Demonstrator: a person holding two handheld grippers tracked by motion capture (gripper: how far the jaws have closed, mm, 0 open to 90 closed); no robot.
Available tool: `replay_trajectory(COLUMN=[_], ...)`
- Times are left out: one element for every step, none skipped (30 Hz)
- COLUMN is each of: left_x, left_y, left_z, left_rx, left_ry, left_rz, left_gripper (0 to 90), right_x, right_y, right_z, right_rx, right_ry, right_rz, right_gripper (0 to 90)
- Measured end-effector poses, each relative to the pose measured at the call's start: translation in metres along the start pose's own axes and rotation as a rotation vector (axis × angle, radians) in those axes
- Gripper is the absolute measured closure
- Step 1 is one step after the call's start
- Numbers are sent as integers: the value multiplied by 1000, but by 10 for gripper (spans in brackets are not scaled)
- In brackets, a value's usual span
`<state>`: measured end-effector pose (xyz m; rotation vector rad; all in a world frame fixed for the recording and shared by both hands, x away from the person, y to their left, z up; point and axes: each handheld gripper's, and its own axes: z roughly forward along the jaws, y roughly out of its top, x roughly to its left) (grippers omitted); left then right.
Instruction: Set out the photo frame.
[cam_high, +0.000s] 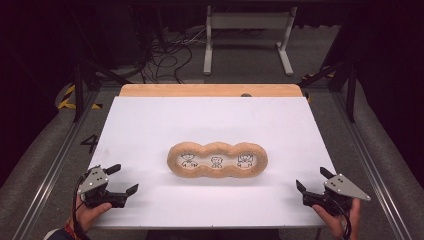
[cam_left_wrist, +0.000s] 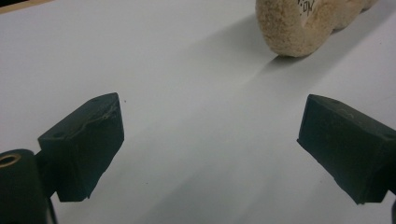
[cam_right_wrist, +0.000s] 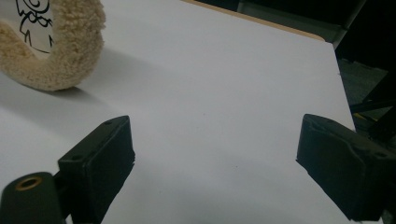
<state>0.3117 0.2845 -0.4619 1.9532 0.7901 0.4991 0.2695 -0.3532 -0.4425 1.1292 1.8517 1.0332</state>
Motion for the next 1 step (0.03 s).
replay_trajectory(left_x=[0], left_y=[0], left_z=[0], left_rx=[0], left_ry=[0], left_rz=[0], left_gripper=[72], right_x=[-1], right_y=[0], right_z=[0], right_rx=[-2], right_ry=[0], right_rz=[5], right_gripper=[108])
